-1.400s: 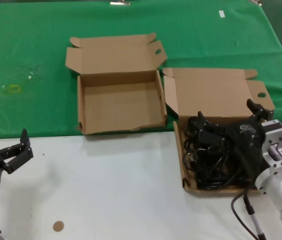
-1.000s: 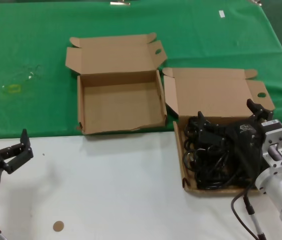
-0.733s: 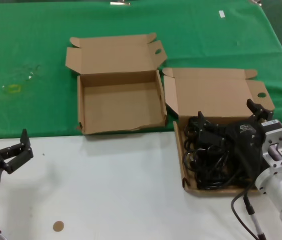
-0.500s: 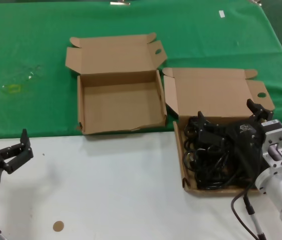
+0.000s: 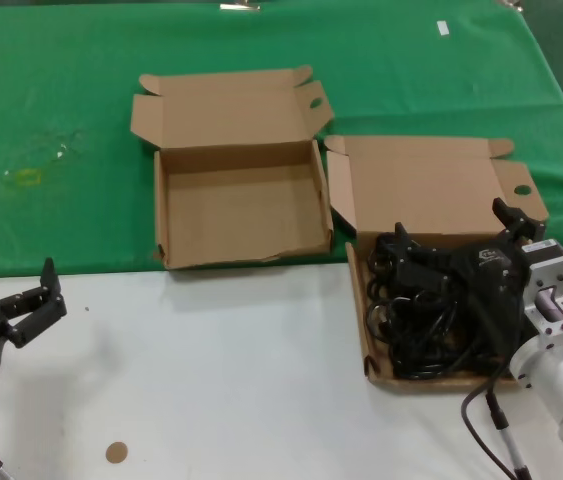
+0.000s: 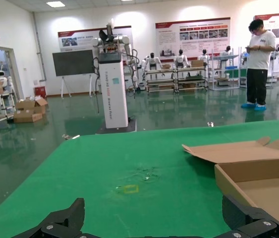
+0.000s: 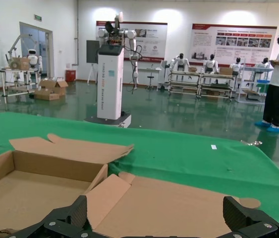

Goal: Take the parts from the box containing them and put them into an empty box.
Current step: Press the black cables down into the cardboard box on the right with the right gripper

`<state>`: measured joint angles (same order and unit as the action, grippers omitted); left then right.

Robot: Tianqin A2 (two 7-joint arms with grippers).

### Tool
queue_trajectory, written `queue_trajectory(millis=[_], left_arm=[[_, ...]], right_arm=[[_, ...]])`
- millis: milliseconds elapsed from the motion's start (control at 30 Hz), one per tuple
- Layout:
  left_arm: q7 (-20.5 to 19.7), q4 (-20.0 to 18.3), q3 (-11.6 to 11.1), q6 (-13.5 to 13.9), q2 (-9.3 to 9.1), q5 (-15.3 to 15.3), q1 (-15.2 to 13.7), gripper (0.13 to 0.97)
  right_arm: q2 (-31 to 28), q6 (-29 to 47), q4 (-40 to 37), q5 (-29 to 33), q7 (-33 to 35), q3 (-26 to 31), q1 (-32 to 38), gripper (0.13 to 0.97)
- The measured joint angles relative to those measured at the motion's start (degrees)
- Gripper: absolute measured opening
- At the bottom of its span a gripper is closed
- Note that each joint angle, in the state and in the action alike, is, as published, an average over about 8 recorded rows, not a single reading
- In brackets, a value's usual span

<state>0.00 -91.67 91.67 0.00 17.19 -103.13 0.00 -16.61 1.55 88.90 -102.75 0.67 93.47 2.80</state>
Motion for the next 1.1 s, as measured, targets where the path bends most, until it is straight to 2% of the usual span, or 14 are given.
queue_trajectory(millis=[633,933,1100], left_arm=[[0.0,0.0,0.0,0.0,0.0,0.0,0.0,0.966],[0.0,0.0,0.0,0.0,0.0,0.0,0.0,0.935],[0.0,0.0,0.0,0.0,0.0,0.0,0.0,0.87]], right_arm=[[0.0,0.0,0.0,0.0,0.0,0.0,0.0,0.966],[0.0,0.0,0.0,0.0,0.0,0.0,0.0,0.966],[0.0,-0.2,0.1,0.0,0.0,0.2,-0.1,0.966]])
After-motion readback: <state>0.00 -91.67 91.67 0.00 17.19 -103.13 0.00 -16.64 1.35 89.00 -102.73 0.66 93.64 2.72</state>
